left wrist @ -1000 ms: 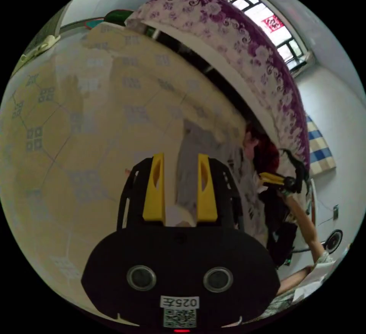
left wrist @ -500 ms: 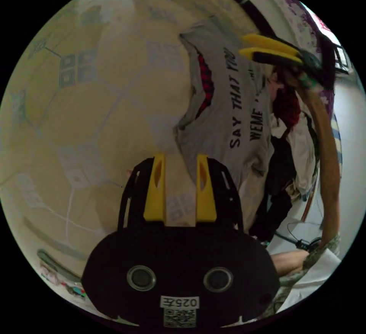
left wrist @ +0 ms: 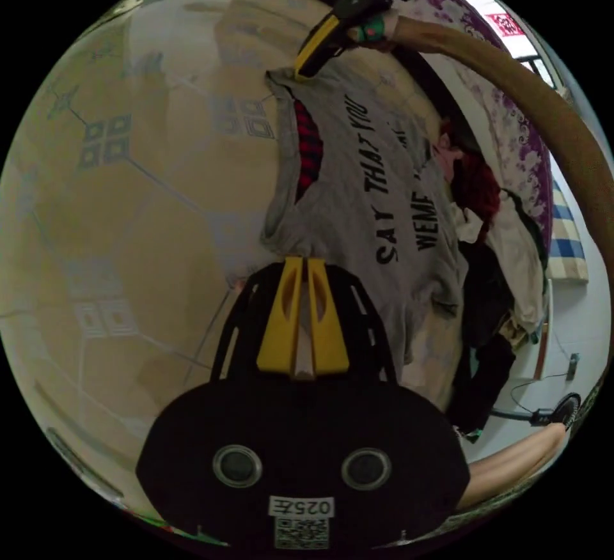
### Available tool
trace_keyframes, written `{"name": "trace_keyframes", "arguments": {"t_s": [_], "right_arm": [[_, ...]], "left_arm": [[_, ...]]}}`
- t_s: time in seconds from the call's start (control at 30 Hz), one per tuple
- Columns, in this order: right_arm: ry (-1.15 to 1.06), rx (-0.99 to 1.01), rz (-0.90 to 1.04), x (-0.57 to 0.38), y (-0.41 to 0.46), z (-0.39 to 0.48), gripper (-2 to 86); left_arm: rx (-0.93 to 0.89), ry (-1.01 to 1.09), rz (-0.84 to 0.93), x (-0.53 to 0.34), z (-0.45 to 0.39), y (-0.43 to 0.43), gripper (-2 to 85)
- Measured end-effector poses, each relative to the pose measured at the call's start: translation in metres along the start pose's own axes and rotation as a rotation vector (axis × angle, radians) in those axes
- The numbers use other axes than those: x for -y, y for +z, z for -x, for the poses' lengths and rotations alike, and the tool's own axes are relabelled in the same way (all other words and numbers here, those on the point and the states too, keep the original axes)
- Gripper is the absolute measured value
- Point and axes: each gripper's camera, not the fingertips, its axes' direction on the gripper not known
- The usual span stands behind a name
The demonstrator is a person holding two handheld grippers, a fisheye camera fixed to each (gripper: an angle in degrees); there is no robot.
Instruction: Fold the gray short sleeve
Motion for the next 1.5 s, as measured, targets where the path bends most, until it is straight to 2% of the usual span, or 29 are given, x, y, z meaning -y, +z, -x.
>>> {"name": "trace_keyframes", "arguments": {"t_s": [0.1, 0.17, 0.27, 0.4, 0.47, 0.67, 0.83, 0.93, 1.03, 1.1, 1.23, 1.3, 1.4, 1.47, 1.5], "right_arm": [[0.265, -0.094, -0.226, -0.068, -0.028, 0.029, -0.7], [0.532, -0.105, -0.427, -0.158, -0.071, 0.055, -0.8], [0.777, -0.174, -0.614, -0.279, -0.144, 0.105, -0.9], [0.975, -0.208, -0.833, -0.408, -0.254, 0.183, -0.8], [1.064, -0.292, -0.914, -0.473, -0.326, 0.243, -0.8], [1.094, -0.491, -1.094, -0.565, -0.453, 0.398, -0.9], [1.058, -0.627, -1.254, -0.593, -0.502, 0.516, -0.9], [1.016, -0.652, -1.329, -0.605, -0.514, 0.562, -0.9], [0.981, -0.587, -1.374, -0.627, -0.529, 0.567, -0.9], [0.968, -0.542, -1.407, -0.645, -0.534, 0.551, -0.9], [1.025, -0.471, -1.274, -0.669, -0.505, 0.454, -0.9], [1.075, -0.407, -1.167, -0.672, -0.462, 0.393, -0.8], [1.168, -0.283, -1.037, -0.672, -0.354, 0.29, -0.6], [1.26, -0.195, -0.931, -0.667, -0.243, 0.209, -0.1], [1.286, -0.184, -0.907, -0.665, -0.215, 0.189, 0.0]], "left_arm": [[0.185, 0.081, -0.083, -0.009, 0.007, -0.041, -1.1], [0.319, 0.206, -0.195, -0.019, 0.002, -0.099, -1.2], [0.458, 0.319, -0.381, -0.038, -0.036, -0.186, -1.3], [0.482, 0.454, -0.612, -0.081, -0.119, -0.298, -1.3], [0.473, 0.529, -0.767, -0.13, -0.179, -0.366, -1.3], [0.393, 0.58, -1.138, -0.268, -0.266, -0.502, -1.3], [0.318, 0.583, -1.297, -0.367, -0.292, -0.561, -1.2], [0.34, 0.612, -1.446, -0.431, -0.301, -0.581, -1.2], [0.317, 0.641, -1.437, -0.455, -0.308, -0.605, -1.2], [0.238, 0.679, -1.407, -0.448, -0.307, -0.619, -1.2], [0.184, 0.77, -1.149, -0.355, -0.322, -0.605, -1.3], [0.206, 0.795, -1.004, -0.287, -0.334, -0.566, -1.3], [0.227, 0.79, -0.824, -0.164, -0.341, -0.455, -1.3], [0.321, 0.74, -0.689, -0.069, -0.341, -0.339, -0.8], [0.347, 0.74, -0.666, -0.048, -0.341, -0.31, -0.6]]}}
